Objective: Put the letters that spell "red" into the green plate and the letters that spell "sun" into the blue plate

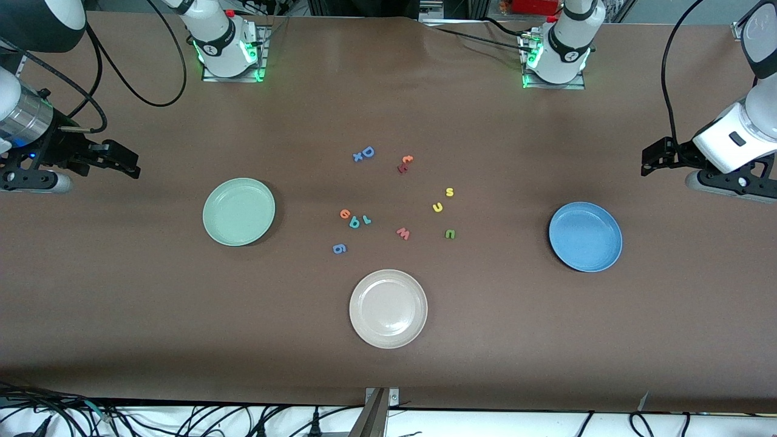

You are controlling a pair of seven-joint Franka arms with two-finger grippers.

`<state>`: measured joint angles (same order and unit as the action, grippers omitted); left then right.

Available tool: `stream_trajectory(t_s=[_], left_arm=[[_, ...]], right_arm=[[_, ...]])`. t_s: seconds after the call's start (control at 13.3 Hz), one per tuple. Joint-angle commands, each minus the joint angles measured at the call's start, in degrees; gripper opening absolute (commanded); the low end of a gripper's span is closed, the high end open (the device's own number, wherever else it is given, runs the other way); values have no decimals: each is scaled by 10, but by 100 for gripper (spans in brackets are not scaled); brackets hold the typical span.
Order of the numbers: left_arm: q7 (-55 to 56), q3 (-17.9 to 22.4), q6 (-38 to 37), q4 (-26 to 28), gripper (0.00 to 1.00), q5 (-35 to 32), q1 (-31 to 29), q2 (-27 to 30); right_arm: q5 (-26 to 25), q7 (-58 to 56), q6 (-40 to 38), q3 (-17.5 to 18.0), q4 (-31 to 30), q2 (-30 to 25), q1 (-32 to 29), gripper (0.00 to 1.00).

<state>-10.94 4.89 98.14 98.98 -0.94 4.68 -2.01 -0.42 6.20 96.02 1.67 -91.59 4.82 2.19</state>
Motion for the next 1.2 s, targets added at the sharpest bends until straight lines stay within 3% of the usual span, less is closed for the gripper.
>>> stream_trajectory(t_s=[0.0, 0.67, 1.12], left_arm=[[4, 1, -2, -15, 100, 17, 0, -9], [5, -2, -2, -18, 100, 17, 3, -9], [5, -4, -2, -50, 100, 18, 3, -10]], right_arm=[[7, -7, -4, 1, 5, -2, -2, 100], [8, -13, -7, 0, 5, -2, -2, 100], [8, -12, -13, 2, 5, -3, -2, 100]])
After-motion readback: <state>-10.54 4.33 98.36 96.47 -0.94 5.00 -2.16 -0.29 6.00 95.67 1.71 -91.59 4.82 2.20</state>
